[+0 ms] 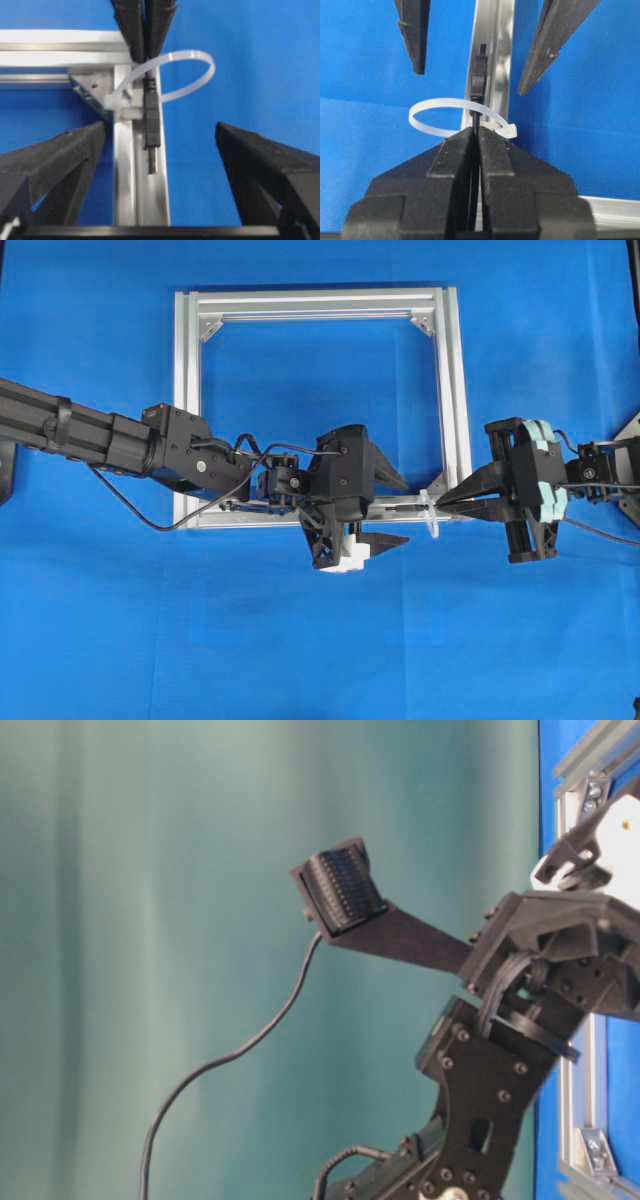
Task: Insert the wire through the string loop located on the right side.
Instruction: 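Close the left gripper on the USB plug protruding from the loop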
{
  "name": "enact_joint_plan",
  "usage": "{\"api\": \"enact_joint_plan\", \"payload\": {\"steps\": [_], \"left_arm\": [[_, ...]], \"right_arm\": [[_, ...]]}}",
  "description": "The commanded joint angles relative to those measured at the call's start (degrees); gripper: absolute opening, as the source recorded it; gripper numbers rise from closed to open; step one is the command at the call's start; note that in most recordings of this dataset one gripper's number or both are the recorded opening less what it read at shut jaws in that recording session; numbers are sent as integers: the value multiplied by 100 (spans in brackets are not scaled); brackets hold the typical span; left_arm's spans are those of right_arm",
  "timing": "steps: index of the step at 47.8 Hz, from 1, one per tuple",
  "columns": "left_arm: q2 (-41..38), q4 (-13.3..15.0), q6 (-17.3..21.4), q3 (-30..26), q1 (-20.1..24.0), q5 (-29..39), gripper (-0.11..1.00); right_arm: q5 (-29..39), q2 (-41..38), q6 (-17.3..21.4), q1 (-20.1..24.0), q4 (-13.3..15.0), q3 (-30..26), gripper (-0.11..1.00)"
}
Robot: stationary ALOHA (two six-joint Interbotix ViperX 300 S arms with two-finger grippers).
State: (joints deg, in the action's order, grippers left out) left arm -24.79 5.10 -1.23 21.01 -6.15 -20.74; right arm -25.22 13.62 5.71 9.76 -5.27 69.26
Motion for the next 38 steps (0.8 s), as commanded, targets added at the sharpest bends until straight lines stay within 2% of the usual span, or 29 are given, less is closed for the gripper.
{"api": "enact_joint_plan", "payload": {"steps": [1,38], "left_arm": [[114,0,9,-62,9,-53,89],[123,0,0,-62,9,-26,85]], "right_arm": [[-44,26,0,-9,-9,-70,-3],[-35,26,0,-9,-9,-70,-3]]}}
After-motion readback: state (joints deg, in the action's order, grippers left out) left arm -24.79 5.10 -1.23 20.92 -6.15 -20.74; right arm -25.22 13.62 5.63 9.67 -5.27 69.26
